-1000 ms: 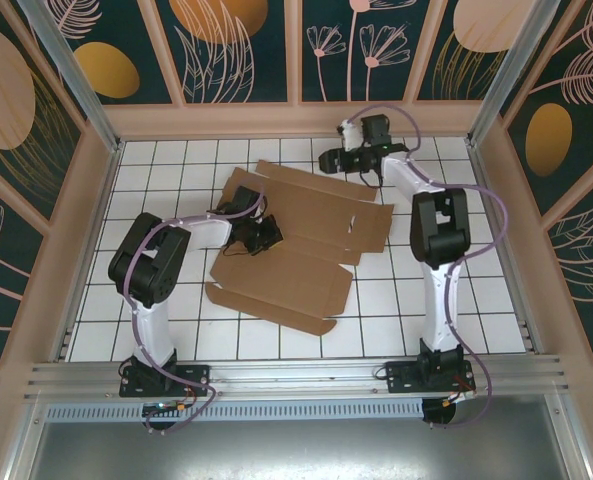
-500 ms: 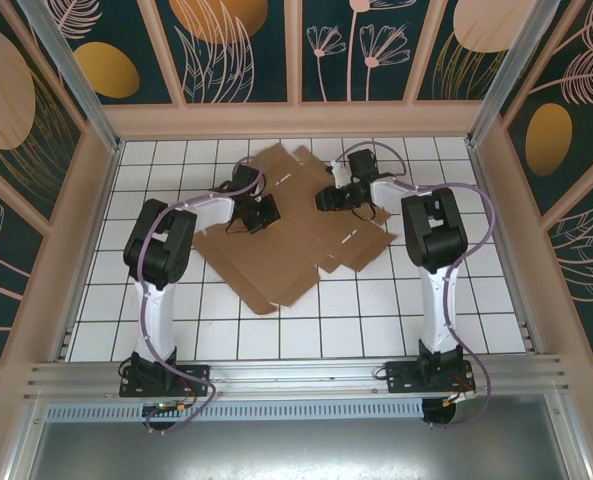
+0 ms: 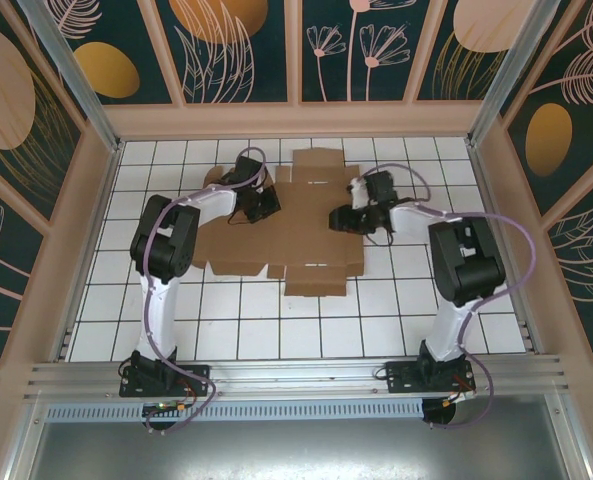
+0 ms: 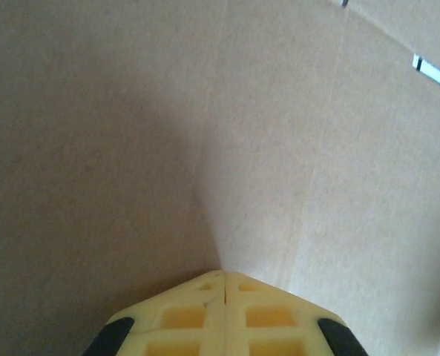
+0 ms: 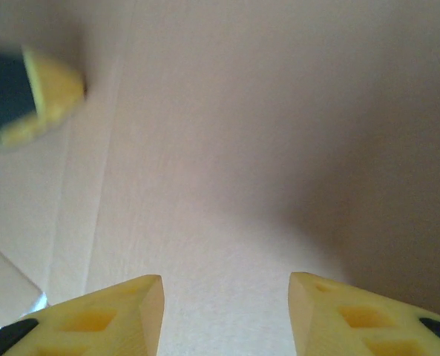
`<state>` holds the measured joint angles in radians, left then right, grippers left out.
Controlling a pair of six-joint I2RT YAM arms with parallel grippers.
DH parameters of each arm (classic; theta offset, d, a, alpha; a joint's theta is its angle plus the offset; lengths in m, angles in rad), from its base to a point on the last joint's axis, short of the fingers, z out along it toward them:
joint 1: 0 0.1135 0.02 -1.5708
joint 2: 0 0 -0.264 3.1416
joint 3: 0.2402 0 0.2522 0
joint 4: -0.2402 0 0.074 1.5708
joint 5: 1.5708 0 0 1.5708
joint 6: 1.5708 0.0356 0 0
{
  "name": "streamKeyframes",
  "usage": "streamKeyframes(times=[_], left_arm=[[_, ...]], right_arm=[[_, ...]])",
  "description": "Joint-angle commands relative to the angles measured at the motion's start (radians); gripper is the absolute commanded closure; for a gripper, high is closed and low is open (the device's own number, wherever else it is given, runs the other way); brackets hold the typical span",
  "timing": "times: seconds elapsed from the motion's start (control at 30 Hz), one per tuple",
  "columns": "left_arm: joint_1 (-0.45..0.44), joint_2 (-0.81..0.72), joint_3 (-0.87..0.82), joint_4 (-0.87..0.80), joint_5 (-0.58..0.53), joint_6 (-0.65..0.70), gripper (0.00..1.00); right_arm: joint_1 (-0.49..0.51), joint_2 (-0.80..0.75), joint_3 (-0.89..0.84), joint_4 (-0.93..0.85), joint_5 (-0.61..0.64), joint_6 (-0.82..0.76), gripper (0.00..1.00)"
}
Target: Fold the paper box
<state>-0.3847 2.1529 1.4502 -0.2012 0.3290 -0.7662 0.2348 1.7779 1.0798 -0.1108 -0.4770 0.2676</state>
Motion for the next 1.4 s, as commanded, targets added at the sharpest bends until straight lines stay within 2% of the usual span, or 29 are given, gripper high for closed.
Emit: streamKeyframes(times=[0.0, 0.17, 0.33, 0.4, 0.5, 0.77, 0.9, 1.0, 1.07, 1.17, 1.37], left_arm=[[0.006, -0.043, -0.026, 0.043, -0.010, 0.024, 1.00], [0.005, -0.014, -0.021, 0.040, -0.004, 0.031, 1.00], [0.007, 0.011, -0.029, 0.038, -0.006, 0.036, 1.00], [0.006, 0.020, -0.035, 0.040, -0.001, 0.030, 1.00], [0.007, 0.030, -0.041, 0.041, -0.002, 0.028, 1.00], [0.006, 0.032, -0.037, 0.037, -0.002, 0.034, 1.00], [0.007, 0.030, -0.036, 0.036, -0.003, 0.030, 1.00], [0.006, 0.024, -0.039, 0.035, -0.003, 0.026, 1.00], [0.006, 0.017, -0.042, 0.037, -0.004, 0.021, 1.00], [0.006, 0.015, -0.043, 0.043, 0.008, 0.012, 1.00], [0.006, 0.028, -0.050, 0.060, 0.035, -0.018, 1.00]], right_arm=[[-0.041, -0.063, -0.005, 0.018, 0.031, 0.078, 0.42], [-0.099, 0.034, 0.033, -0.013, -0.038, 0.042, 0.38], [-0.126, 0.157, 0.090, -0.010, -0.216, 0.010, 0.38], [-0.127, 0.205, 0.120, -0.040, -0.225, -0.001, 0.38], [-0.133, 0.239, 0.100, 0.009, -0.251, 0.024, 0.39], [-0.118, 0.282, 0.068, 0.100, -0.339, 0.086, 0.60], [-0.105, 0.262, 0.090, 0.034, -0.263, 0.056, 0.72], [-0.091, 0.229, 0.125, -0.060, -0.129, 0.019, 0.79], [-0.058, 0.209, 0.174, -0.153, 0.034, -0.003, 0.87], [0.042, 0.214, 0.274, -0.296, 0.311, -0.039, 0.88], [0.247, 0.389, 0.478, -0.526, 0.770, -0.027, 0.91]])
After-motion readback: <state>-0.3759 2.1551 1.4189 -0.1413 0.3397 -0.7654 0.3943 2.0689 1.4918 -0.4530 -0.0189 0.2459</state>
